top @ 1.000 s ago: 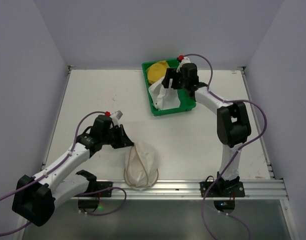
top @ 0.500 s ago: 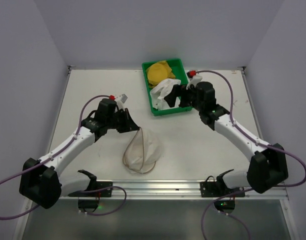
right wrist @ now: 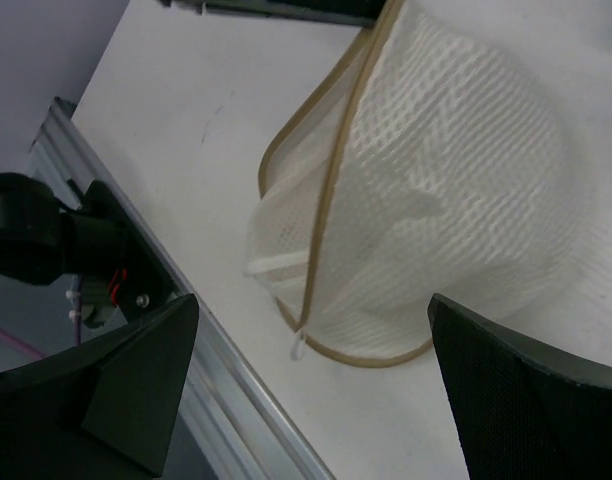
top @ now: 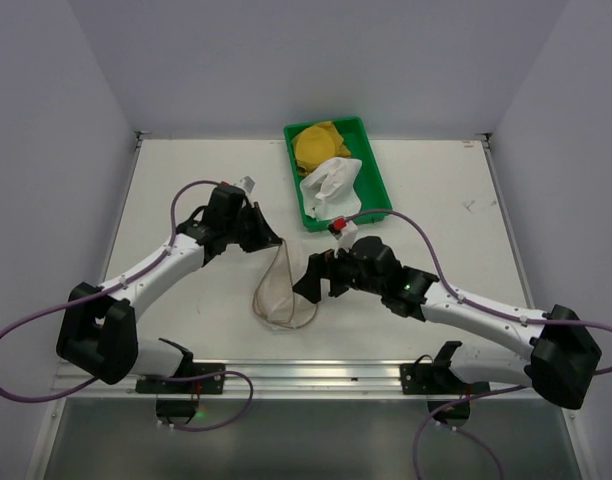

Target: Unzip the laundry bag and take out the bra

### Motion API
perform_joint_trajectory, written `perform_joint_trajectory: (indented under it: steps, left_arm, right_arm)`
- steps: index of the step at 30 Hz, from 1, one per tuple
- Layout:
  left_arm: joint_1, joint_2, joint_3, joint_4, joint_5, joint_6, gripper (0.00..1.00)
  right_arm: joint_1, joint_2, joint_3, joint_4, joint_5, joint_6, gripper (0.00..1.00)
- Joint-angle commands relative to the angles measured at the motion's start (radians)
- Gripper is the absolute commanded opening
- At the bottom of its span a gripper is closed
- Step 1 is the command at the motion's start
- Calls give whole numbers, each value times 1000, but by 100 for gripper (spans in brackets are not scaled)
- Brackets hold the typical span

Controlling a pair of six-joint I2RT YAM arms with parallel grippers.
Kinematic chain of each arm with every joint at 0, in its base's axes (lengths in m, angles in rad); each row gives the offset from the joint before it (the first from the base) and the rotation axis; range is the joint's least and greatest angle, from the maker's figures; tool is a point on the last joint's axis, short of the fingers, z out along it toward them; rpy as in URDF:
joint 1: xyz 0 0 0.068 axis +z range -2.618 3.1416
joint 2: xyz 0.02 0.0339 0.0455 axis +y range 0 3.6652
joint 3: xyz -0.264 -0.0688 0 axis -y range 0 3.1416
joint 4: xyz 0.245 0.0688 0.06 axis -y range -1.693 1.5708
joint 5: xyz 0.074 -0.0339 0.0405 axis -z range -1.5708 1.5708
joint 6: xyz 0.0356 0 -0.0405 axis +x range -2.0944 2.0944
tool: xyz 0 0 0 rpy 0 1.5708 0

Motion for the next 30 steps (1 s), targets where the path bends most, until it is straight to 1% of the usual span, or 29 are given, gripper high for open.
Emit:
perform_joint_trajectory:
  steps: [1,2,3,4,5,6,7,8,9,11,12,14,16,17,18,20,23,25,27,28,30]
  left_arm:
    - [-7,-5,36,39,-60,11,0]
    - [-7,-9,35,33,-57,22,1]
    - [-7,-19,32,10,-77,42,12]
    - [-6,-49,21,-18,-109,51,25]
    - [-7,-68,14,-18,-109,56,25]
    - [-6,-89,4,-47,-147,65,34]
    - [-7,-110,-5,-61,-161,71,40]
    - [-7,-152,-25,-70,-172,76,47]
    - [-6,-172,-34,-99,-187,79,60]
    - [-6,-227,-55,-133,-200,87,69]
    - [-4,-247,-65,-168,-204,87,77]
    - [-6,-316,-94,-209,-207,73,80]
    - [-4,-370,-160,-230,-221,41,79]
    - [-4,-423,-184,-242,-224,32,79]
    - [-4,-449,-231,-245,-218,22,79]
    - [-4,-508,-278,-254,-209,-1,78]
    - [-4,-542,-371,-230,-163,-30,74]
    - [-4,-536,-437,-202,-125,-54,70]
    - [-4,-526,-473,-142,-97,-76,64]
    - [-4,-510,-497,-119,-91,-82,63]
    - [-4,-487,-511,-60,-70,-97,58]
  right_arm:
    - [44,14,39,-6,95,50,99]
    - [45,27,49,-15,108,45,99]
    - [45,39,62,-24,130,41,99]
    - [45,57,84,-30,131,19,99]
    - [45,70,100,-33,147,6,99]
    - [45,85,120,-35,152,-11,99]
    - [47,124,170,-85,164,-27,99]
    - [45,143,193,-101,172,-63,99]
    - [45,160,218,-110,178,-82,99]
    - [45,198,273,-135,184,-137,99]
    - [45,208,293,-144,181,-162,99]
    - [45,250,350,-177,178,-214,99]
    - [44,283,397,-214,181,-243,99]
    - [44,300,408,-220,186,-266,99]
    - [44,330,416,-220,190,-275,99]
    - [44,364,431,-222,207,-283,99]
    - [34,418,439,-221,247,-268,99]
    - [21,433,436,-221,267,-252,95]
    - [7,430,425,-221,278,-235,74]
    - [4,419,422,-221,298,-232,49]
    - [-2,401,415,-231,324,-217,23]
